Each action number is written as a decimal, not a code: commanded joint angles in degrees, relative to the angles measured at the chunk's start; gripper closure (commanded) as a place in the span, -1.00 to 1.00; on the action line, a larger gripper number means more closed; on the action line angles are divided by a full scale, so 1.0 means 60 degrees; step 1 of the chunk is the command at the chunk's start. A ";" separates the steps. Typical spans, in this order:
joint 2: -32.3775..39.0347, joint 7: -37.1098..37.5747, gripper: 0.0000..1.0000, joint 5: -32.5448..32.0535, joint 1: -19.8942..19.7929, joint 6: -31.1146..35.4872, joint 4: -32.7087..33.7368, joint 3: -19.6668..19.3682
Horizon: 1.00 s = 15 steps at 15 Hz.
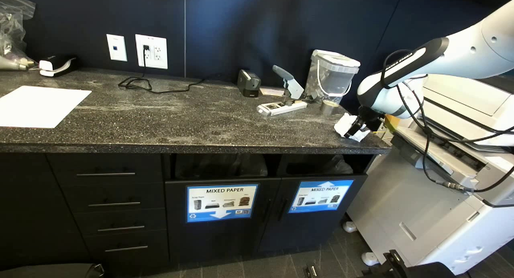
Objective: Place the crumpled paper in the bin on the right
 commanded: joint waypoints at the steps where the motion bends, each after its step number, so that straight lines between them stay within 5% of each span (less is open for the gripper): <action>1: 0.0406 -0.0441 -0.49 0.0305 0.0195 -0.0300 0.0732 -0.0070; 9: 0.0477 0.0161 0.71 0.0407 0.0821 -0.1424 0.1340 -0.0725; 12: 0.0362 0.1125 0.86 0.0429 0.1529 -0.2453 0.1562 -0.1397; 15: 0.0376 0.2211 0.81 0.0530 0.2043 -0.3792 0.1970 -0.1707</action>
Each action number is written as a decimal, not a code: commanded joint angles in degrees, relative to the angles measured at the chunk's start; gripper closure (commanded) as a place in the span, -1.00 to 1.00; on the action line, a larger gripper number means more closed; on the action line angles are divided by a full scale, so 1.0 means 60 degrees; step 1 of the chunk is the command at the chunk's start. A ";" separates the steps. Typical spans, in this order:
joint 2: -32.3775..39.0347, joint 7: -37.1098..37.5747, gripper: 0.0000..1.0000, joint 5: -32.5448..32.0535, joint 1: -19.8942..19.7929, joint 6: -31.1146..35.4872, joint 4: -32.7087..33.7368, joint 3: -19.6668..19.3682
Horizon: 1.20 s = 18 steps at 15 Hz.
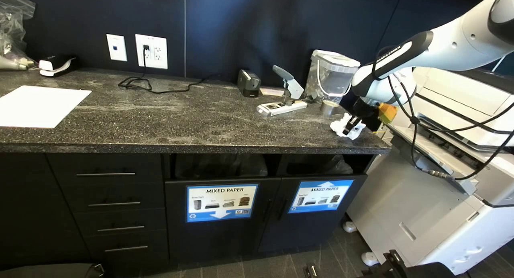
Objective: Place the crumpled paper in the bin on the right
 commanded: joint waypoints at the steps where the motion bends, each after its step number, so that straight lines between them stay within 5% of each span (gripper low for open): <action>1: 0.0126 0.1216 0.78 0.0352 0.0715 -0.1741 0.0663 -0.0488; 7: 0.0211 0.4157 0.77 0.0490 0.1544 -0.3630 0.1070 -0.0808; 18: -0.1018 0.8160 0.77 0.0142 0.2629 -0.3327 -0.0883 -0.1306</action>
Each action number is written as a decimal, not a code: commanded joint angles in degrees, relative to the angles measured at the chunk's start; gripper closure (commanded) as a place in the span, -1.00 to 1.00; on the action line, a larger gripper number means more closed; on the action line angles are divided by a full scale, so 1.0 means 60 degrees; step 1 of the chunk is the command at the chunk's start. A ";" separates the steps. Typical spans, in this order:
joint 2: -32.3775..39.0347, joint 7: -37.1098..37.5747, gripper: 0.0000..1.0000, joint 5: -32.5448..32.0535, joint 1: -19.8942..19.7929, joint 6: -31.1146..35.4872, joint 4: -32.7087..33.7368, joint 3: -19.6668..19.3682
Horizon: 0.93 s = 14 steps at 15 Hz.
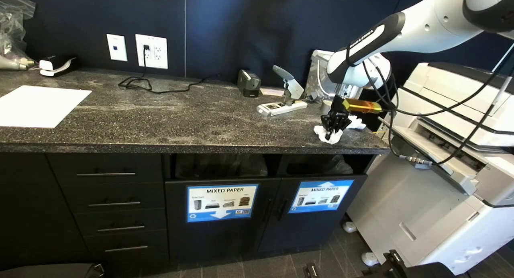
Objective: Place the crumpled paper in the bin on the right
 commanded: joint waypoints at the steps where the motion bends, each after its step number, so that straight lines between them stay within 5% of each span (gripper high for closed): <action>1: -0.0756 0.0911 0.77 -0.0068 0.0457 0.0155 -0.1246 -0.0308; 6: -0.1688 0.1772 0.75 -0.0096 0.0786 0.0670 -0.2756 -0.0435; 14: -0.2989 0.2591 0.71 -0.0141 0.1099 0.4399 -0.6003 -0.0614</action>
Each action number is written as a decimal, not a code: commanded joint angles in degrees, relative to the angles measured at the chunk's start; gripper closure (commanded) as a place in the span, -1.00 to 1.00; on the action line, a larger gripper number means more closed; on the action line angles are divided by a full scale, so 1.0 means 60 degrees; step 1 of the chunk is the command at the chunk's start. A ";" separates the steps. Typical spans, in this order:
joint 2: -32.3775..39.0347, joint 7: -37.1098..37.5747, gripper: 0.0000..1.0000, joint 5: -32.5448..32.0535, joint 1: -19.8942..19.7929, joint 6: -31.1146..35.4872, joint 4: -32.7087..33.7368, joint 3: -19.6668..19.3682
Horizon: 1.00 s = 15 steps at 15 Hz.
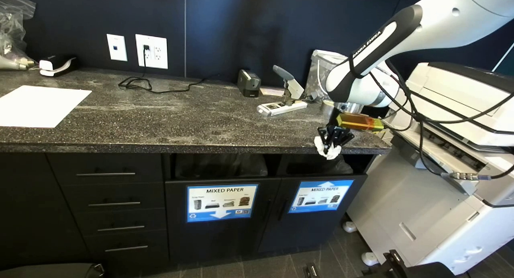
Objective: Place the crumpled paper in the bin on the right
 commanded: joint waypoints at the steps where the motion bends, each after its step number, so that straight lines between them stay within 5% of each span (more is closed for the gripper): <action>1: -0.0858 0.0299 0.74 -0.0030 0.0193 0.1617 -0.1766 -0.0230; 9: -0.0486 0.0341 0.72 0.0008 0.0399 0.5938 -0.3680 -0.0301; 15: 0.0980 0.0183 0.70 -0.0026 -0.0132 0.9022 -0.3852 0.0315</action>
